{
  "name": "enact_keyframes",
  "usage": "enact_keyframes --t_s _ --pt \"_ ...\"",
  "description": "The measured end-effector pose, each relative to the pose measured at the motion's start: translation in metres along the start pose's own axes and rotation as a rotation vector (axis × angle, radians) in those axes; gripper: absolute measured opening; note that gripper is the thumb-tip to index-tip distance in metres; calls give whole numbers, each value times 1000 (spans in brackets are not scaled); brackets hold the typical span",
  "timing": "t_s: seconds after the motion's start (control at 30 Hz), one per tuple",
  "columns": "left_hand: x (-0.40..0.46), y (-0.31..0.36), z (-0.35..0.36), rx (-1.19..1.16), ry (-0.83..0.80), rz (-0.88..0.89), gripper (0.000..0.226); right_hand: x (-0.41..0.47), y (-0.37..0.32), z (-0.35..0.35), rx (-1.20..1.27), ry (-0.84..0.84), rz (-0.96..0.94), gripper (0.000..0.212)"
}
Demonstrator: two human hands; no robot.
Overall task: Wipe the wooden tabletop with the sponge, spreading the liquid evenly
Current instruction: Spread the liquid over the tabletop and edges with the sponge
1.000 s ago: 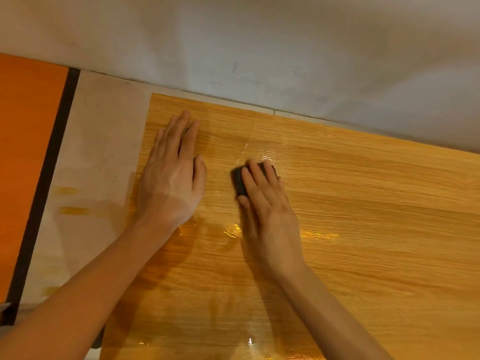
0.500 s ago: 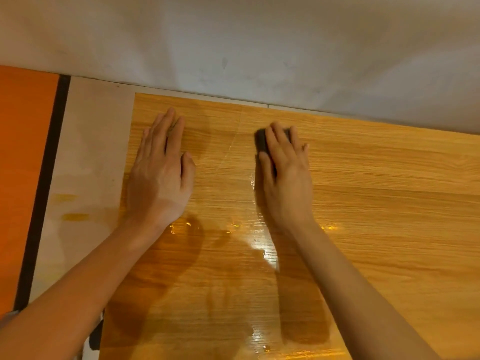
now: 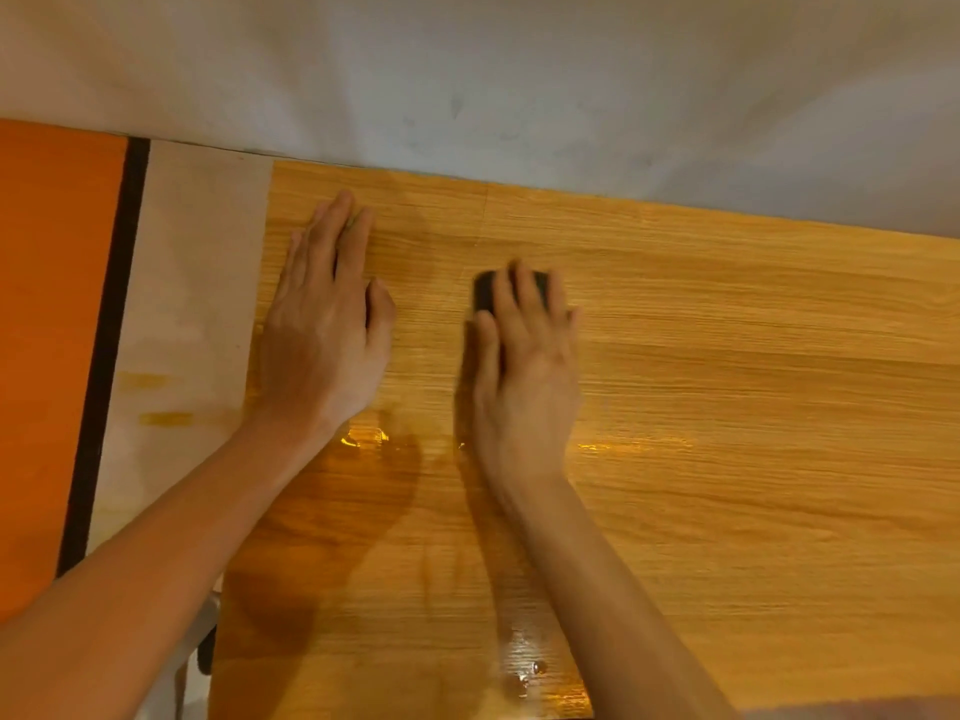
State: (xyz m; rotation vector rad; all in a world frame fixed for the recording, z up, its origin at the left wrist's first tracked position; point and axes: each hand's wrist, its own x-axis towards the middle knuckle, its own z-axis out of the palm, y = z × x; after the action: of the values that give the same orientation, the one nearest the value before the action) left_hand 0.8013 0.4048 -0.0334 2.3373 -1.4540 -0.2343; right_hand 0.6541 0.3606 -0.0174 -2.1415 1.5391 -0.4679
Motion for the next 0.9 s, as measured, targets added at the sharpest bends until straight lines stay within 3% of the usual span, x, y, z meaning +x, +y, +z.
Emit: enact_keyframes --t_s 0.2,0.27,0.33,0.43,0.6,0.7,0.83,0.9 --pt "-1 2 -2 11 -8 7 51 -4 11 -10 -49 -262 -367 39" --pt "-1 2 -3 8 -14 7 52 -8 45 -33 -58 -215 -292 40" --pt "0 2 -2 8 -20 3 53 -17 76 -56 -33 -81 -57 41" --pt "2 0 -2 13 -23 3 54 -34 69 -52 -2 69 199 41" --pt "0 1 -2 12 -14 9 54 -54 -15 4 -8 -78 -133 36" --pt "-1 -1 1 20 2 28 54 -57 8 -13 -46 -184 -264 37" --pt "-2 -6 2 26 -27 71 55 -67 74 -63 -12 -71 -19 39" --pt "-14 -7 -1 36 -26 125 54 -70 74 -63 34 4 115 39"
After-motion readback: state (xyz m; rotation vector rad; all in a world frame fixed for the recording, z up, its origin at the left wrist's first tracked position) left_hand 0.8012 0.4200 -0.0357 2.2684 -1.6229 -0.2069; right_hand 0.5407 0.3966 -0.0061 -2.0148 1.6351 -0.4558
